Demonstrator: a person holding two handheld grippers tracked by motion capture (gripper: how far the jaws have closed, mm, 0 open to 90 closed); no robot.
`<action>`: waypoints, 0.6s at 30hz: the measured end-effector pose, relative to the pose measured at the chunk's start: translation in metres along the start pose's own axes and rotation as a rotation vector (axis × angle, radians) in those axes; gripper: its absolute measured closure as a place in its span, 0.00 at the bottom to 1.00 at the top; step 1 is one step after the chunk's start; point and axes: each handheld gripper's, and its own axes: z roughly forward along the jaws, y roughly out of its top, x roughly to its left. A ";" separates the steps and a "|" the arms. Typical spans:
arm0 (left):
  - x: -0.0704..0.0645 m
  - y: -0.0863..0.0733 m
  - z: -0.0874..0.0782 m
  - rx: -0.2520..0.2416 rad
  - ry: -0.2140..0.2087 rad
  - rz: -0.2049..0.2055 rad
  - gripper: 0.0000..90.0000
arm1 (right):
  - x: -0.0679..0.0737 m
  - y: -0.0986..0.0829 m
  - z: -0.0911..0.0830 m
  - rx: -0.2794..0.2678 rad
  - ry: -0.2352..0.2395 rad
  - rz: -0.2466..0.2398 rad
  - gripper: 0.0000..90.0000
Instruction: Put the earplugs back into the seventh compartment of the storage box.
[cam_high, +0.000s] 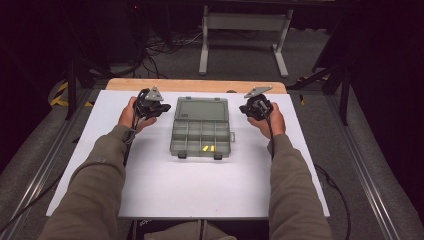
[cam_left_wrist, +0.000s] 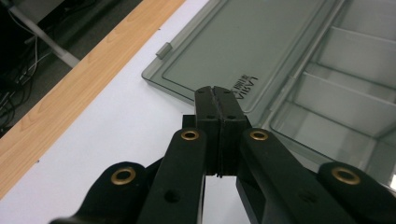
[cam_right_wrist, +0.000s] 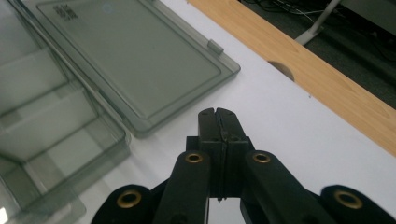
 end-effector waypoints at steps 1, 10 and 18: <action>0.001 0.000 0.001 0.002 0.003 -0.008 1.00 | 0.000 0.003 0.001 -0.001 -0.004 -0.003 1.00; -0.002 -0.001 0.019 0.039 -0.006 -0.021 1.00 | -0.001 0.009 0.017 0.060 -0.002 -0.005 1.00; -0.001 -0.004 0.025 0.050 -0.014 -0.022 1.00 | 0.001 0.008 0.027 0.089 0.008 -0.015 1.00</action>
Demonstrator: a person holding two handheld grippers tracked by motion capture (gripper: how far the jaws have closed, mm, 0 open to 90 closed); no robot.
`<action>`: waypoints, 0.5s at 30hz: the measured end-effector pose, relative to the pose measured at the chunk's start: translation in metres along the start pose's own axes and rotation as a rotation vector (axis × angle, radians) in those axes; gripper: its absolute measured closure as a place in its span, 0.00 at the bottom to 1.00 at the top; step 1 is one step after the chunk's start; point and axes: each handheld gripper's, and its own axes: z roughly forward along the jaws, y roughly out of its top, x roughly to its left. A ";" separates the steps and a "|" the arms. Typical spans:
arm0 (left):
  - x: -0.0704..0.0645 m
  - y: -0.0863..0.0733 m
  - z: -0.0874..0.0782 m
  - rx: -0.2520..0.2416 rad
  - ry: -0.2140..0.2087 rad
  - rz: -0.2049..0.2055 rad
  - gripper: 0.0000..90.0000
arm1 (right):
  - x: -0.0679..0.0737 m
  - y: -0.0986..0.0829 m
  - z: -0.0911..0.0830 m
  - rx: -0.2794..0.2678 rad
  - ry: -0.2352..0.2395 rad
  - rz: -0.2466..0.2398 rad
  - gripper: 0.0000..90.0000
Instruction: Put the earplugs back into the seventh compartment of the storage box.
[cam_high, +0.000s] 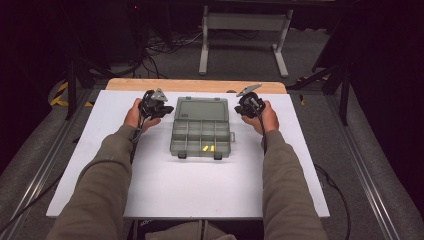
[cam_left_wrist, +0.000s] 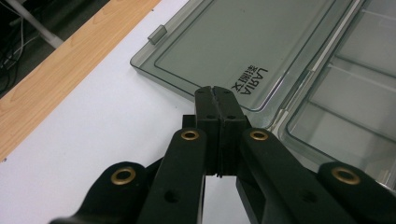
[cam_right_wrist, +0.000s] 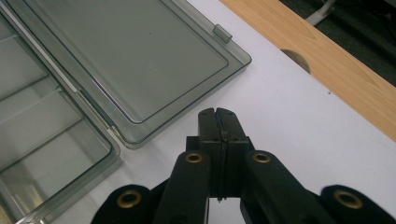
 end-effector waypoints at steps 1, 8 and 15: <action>0.000 0.000 0.000 0.002 0.003 0.002 1.00 | 0.000 0.000 0.000 0.000 0.001 -0.004 1.00; 0.002 -0.001 0.002 0.009 0.001 0.002 1.00 | 0.001 0.001 0.005 0.020 0.001 -0.024 1.00; 0.002 -0.002 0.004 0.022 -0.002 0.006 1.00 | 0.002 0.001 0.010 0.032 0.007 -0.026 1.00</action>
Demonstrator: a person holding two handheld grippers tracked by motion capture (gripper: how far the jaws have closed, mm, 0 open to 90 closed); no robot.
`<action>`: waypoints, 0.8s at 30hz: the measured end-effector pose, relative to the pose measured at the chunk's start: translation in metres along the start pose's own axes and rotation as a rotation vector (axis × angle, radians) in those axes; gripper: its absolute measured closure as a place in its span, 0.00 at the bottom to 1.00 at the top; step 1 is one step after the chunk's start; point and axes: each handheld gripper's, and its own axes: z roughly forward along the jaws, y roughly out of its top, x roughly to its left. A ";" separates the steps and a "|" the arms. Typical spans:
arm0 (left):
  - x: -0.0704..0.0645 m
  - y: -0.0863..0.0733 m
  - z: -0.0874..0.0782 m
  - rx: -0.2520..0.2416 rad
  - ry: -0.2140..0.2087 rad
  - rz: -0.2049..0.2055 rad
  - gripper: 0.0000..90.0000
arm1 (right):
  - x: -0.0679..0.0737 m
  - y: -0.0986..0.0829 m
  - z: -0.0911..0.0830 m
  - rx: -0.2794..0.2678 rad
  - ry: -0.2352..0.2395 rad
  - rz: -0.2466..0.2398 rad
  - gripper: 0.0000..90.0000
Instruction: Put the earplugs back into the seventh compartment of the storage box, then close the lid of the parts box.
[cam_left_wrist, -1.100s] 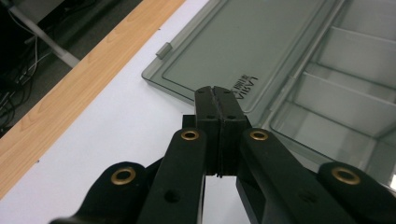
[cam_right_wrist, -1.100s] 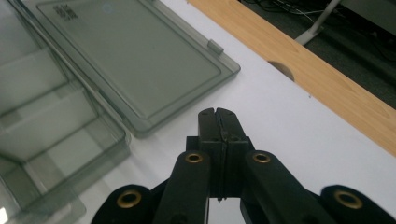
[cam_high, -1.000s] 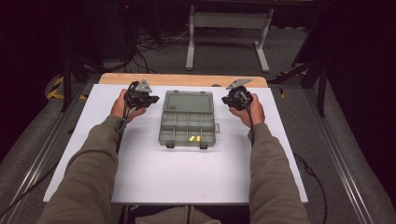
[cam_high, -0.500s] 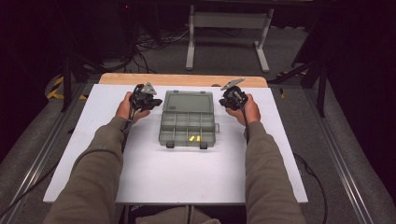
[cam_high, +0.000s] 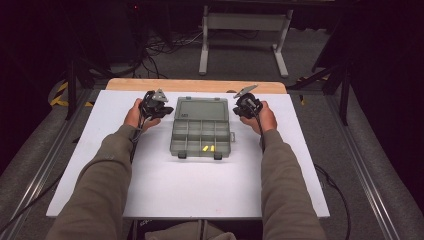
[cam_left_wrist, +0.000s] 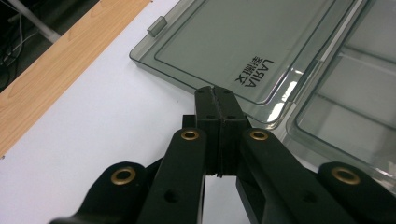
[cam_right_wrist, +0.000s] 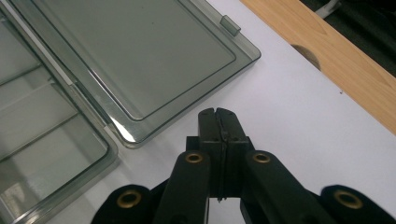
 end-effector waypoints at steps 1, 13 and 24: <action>0.000 0.000 0.000 0.003 0.002 -0.001 1.00 | 0.000 -0.001 0.001 0.004 -0.001 -0.002 1.00; -0.003 -0.001 0.012 0.049 -0.003 0.010 1.00 | -0.001 -0.004 0.014 0.050 -0.009 -0.006 1.00; -0.006 -0.008 0.020 0.084 -0.007 0.009 1.00 | 0.009 -0.004 0.029 0.092 0.025 -0.032 1.00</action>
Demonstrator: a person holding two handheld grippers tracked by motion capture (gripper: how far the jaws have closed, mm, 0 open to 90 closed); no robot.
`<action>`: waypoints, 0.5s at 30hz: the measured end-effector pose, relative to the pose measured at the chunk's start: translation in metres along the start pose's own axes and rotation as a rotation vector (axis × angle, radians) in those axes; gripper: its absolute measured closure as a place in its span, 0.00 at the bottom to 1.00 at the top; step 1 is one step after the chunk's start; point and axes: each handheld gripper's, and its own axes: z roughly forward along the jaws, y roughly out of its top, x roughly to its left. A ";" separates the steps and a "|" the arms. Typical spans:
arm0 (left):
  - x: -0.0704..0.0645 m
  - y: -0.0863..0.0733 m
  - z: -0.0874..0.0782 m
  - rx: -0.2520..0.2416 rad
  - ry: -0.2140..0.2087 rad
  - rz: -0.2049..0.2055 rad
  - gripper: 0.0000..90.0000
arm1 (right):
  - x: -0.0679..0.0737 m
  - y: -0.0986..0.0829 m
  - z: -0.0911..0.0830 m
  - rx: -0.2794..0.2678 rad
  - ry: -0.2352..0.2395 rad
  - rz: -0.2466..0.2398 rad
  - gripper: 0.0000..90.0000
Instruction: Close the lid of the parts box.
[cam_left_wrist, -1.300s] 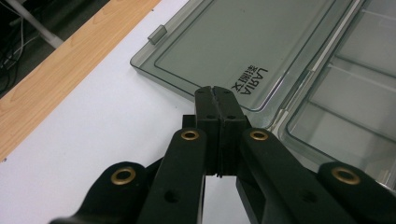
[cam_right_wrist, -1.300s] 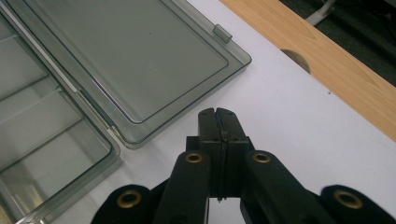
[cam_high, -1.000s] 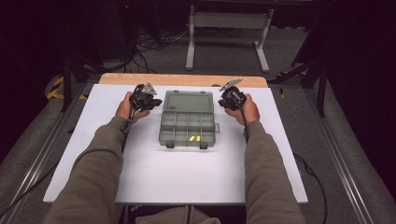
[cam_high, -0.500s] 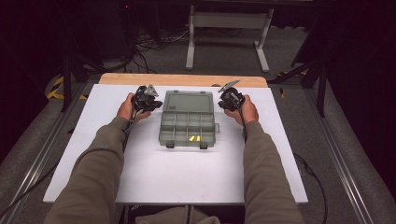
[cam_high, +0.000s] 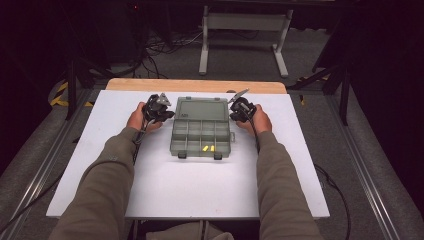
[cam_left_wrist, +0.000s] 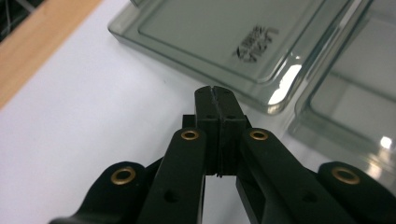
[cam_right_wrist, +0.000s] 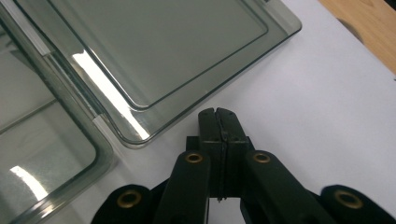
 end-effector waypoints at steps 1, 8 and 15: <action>-0.001 -0.001 0.002 0.009 -0.003 0.003 1.00 | 0.001 0.000 0.001 0.005 -0.001 -0.004 1.00; -0.003 -0.003 0.006 -0.004 -0.011 -0.007 1.00 | 0.000 0.001 0.004 0.000 0.016 -0.008 1.00; -0.004 -0.001 0.010 -0.022 0.016 -0.002 1.00 | -0.002 0.001 0.008 -0.036 0.015 -0.008 1.00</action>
